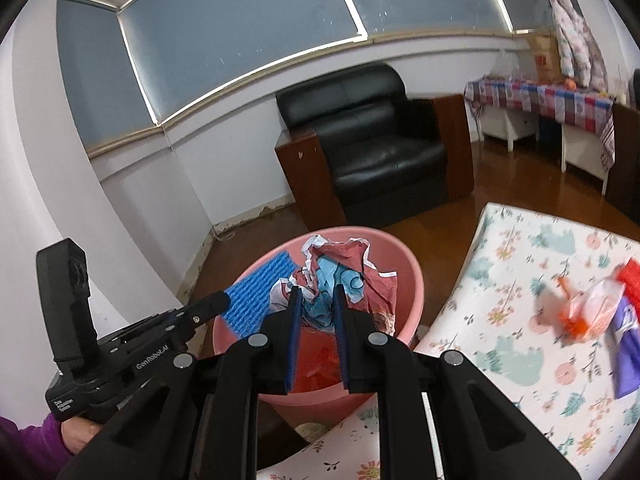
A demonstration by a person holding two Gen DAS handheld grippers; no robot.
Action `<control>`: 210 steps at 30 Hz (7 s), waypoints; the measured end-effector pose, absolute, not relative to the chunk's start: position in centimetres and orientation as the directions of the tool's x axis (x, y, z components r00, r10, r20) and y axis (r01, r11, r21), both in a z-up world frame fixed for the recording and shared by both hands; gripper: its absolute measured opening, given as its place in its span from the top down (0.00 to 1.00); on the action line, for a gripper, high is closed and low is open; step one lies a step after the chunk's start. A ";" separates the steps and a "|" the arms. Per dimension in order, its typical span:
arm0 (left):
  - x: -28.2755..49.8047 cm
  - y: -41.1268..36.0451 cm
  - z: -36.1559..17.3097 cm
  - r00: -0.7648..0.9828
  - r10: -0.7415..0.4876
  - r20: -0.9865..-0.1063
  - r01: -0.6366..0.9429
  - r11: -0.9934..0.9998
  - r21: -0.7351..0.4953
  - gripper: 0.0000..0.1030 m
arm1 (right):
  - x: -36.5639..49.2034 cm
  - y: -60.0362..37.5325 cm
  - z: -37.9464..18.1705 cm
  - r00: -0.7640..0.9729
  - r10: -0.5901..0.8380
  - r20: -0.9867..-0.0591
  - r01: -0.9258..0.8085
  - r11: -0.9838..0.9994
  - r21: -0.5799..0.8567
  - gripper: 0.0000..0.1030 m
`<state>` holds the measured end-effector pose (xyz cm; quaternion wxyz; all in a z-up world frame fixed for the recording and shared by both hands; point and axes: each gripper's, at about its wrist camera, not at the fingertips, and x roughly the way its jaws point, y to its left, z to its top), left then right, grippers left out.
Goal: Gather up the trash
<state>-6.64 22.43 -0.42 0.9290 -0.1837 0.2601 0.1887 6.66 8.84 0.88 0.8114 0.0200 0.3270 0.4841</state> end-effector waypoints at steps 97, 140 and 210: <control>9.0 3.8 0.3 0.786 -0.052 -0.616 0.007 0.997 -0.074 0.44 | 18.9 -11.4 -6.4 0.566 0.373 -0.735 -0.306 0.923 0.233 0.56; 11.8 4.3 -2.3 0.763 -0.138 -0.632 0.004 0.978 -0.209 0.91 | 19.2 -13.0 -7.0 0.524 0.474 -0.707 -0.316 0.880 0.355 0.82; -7.7 22.1 -0.1 0.806 0.209 -0.553 -0.397 0.885 -0.245 0.91 | 7.0 10.0 -1.0 0.309 0.662 -0.683 -0.701 0.644 0.307 0.87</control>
